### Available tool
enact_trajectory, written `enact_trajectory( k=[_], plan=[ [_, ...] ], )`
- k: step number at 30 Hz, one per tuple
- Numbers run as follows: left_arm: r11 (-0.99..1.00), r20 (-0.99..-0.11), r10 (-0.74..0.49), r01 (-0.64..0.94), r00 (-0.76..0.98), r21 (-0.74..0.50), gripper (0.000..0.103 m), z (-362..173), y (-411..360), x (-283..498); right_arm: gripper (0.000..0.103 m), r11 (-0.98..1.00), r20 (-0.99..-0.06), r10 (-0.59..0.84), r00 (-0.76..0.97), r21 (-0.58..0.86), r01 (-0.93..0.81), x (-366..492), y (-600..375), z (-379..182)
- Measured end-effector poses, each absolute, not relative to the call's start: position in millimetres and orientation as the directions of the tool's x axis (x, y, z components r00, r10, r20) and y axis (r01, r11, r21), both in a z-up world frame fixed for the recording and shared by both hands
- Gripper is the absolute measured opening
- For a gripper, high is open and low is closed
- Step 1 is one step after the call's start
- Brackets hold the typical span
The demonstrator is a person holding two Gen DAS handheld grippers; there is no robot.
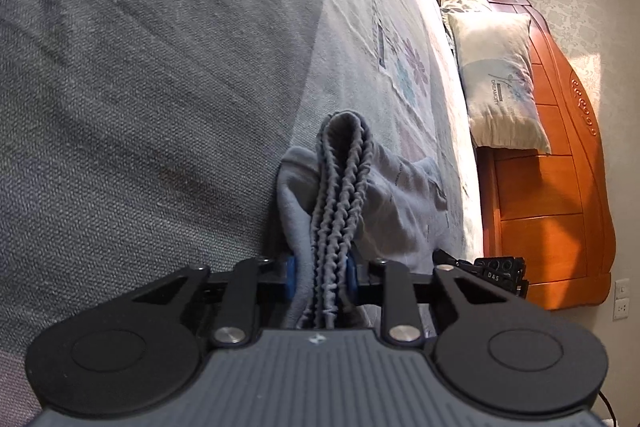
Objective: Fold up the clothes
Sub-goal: 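Close the right gripper on the sweatpants fabric while the left gripper holds the waistband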
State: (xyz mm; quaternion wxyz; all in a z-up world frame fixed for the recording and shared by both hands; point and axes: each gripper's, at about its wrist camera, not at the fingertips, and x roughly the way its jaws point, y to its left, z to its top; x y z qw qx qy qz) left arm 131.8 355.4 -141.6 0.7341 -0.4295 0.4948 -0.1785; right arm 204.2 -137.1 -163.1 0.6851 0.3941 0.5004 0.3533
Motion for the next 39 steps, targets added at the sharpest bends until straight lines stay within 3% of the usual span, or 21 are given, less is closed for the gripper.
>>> enact_trajectory(
  k=[15,27,39],
  plan=[
    [0.724,-0.659,-0.554,-0.097,0.508,-0.683,0.022,-98.9,322.0,123.5,0.009,0.541,-0.474,0.823,0.313,0.821,-0.179,188.7,-122.4,-133.2],
    [0.781,-0.648,-0.564,0.077,0.511,-0.619,0.022,-25.8,264.8,136.4,0.009,0.519,-0.389,0.828,0.403,0.804,-0.291,164.6,-142.6,-77.2],
    [0.776,-0.654,-0.629,0.280,0.420,-0.566,0.022,12.8,136.4,200.7,0.009,0.553,-0.333,0.726,0.601,0.802,-0.224,136.5,-255.4,-46.5]
  ],
)
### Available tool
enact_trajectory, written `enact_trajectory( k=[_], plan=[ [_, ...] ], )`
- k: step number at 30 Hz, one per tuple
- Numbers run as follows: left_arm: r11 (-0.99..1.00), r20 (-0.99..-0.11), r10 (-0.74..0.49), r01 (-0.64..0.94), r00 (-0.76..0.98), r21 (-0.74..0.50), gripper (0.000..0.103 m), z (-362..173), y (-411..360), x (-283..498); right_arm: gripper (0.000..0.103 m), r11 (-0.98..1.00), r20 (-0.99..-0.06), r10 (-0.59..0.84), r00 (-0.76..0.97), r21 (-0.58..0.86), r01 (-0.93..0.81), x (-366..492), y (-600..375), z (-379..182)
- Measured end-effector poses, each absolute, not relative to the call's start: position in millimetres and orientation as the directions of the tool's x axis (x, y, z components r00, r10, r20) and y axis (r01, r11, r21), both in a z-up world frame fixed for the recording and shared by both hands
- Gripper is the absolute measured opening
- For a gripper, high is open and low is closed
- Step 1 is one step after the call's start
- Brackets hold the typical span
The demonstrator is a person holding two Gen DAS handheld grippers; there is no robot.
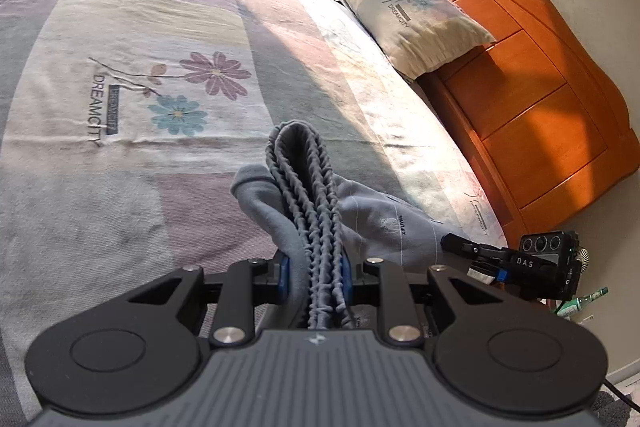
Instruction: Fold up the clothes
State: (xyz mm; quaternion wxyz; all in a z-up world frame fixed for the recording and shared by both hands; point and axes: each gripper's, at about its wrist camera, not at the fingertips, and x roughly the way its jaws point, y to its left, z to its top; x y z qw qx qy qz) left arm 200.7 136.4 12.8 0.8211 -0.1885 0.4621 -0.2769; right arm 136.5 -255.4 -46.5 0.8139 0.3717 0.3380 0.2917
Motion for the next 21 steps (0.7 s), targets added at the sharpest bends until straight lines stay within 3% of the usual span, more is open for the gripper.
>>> enact_trajectory(
  k=[21],
  plan=[
    [0.598,-0.702,-0.701,0.640,0.127,-0.482,0.022,49.1,-230.1,332.0,0.010,0.620,-0.310,0.294,0.904,0.782,0.067,68.4,-495.9,-49.2]
  ],
)
